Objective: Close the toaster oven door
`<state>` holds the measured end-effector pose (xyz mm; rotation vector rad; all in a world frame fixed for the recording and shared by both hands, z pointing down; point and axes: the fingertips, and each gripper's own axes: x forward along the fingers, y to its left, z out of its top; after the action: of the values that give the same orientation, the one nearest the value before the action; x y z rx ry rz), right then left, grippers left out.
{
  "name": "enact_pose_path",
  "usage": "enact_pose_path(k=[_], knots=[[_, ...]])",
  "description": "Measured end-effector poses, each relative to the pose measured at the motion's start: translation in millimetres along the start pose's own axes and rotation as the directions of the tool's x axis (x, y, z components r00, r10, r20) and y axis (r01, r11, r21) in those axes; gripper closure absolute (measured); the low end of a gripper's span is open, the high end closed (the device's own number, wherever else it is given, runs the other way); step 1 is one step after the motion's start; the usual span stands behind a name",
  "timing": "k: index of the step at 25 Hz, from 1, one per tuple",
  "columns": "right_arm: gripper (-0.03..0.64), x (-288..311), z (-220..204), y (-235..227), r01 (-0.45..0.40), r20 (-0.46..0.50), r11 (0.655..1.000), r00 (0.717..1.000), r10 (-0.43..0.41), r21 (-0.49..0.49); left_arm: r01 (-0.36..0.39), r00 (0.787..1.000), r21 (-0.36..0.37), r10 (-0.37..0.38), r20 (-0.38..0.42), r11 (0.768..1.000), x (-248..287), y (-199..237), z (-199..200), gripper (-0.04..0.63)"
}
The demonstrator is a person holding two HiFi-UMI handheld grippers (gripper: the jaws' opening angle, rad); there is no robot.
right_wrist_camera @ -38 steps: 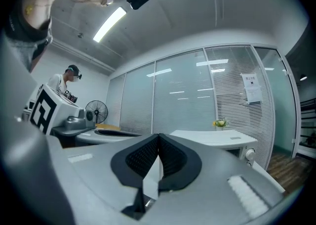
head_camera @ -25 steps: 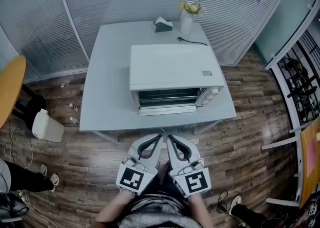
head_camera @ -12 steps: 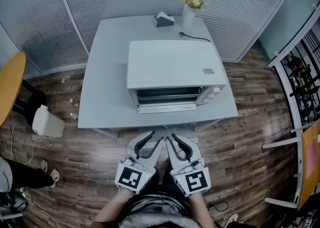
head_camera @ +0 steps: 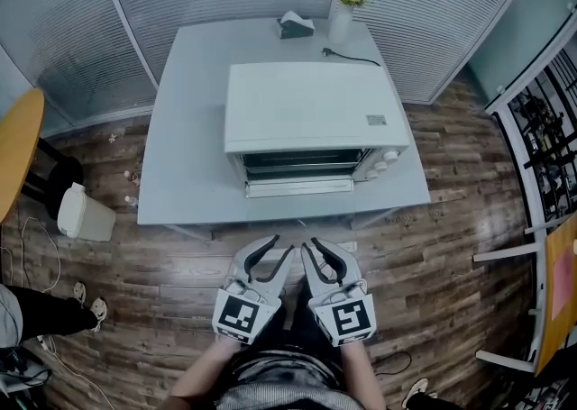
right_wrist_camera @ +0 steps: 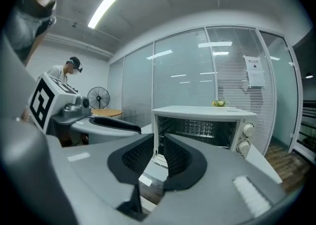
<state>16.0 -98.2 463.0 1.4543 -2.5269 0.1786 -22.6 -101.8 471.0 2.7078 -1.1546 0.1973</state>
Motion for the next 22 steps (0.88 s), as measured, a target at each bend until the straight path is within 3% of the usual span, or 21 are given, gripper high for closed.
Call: enact_pose_path(k=[13, 22], knots=[[0.554, 17, -94, -5, -0.026, -0.181, 1.000, 0.983, 0.023, -0.017, -0.025, 0.984, 0.040, 0.032, -0.173, 0.999, 13, 7, -94, 0.481], [0.545, 23, -166, -7, -0.047, -0.332, 0.998, 0.942, 0.056, 0.036, 0.004, 0.937, 0.042, 0.011, -0.349, 0.999, 25, 1, -174, 0.480]])
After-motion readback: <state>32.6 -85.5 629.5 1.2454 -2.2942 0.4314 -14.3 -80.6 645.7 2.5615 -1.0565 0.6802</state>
